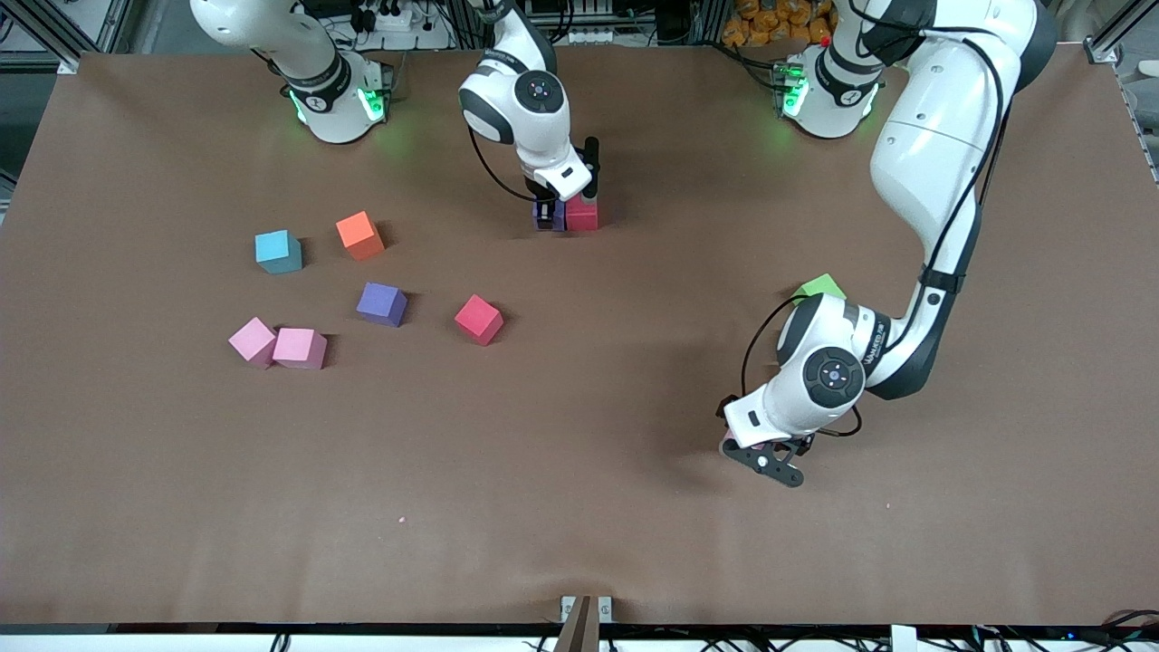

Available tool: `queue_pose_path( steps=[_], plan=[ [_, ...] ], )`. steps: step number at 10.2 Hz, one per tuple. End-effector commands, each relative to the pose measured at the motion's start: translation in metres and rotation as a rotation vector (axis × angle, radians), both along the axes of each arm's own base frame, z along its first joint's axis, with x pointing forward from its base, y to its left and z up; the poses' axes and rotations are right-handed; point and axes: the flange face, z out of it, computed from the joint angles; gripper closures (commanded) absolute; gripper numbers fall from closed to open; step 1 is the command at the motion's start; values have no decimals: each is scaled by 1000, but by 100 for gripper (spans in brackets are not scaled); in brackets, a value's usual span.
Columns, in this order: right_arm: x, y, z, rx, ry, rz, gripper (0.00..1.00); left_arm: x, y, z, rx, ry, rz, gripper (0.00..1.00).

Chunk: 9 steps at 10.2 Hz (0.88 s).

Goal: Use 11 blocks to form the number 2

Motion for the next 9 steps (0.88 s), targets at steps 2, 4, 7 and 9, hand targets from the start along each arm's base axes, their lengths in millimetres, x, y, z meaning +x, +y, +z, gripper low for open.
queue_pose_path(
  steps=[2, 4, 7, 9],
  plan=[
    [-5, 3, -5, 12, -19, 6, 67, 2, -5, -2, 3, -15, -9, 66],
    [-6, 4, -5, 14, -19, 7, 50, 2, -14, 15, -4, -37, 43, 84],
    [-5, 4, 0, 11, -16, 0, 0, -22, -30, 56, 27, -22, 57, 83],
    [-4, 4, 8, 17, -17, -3, 0, -56, -26, 93, 43, -22, 41, 81]
  ],
)
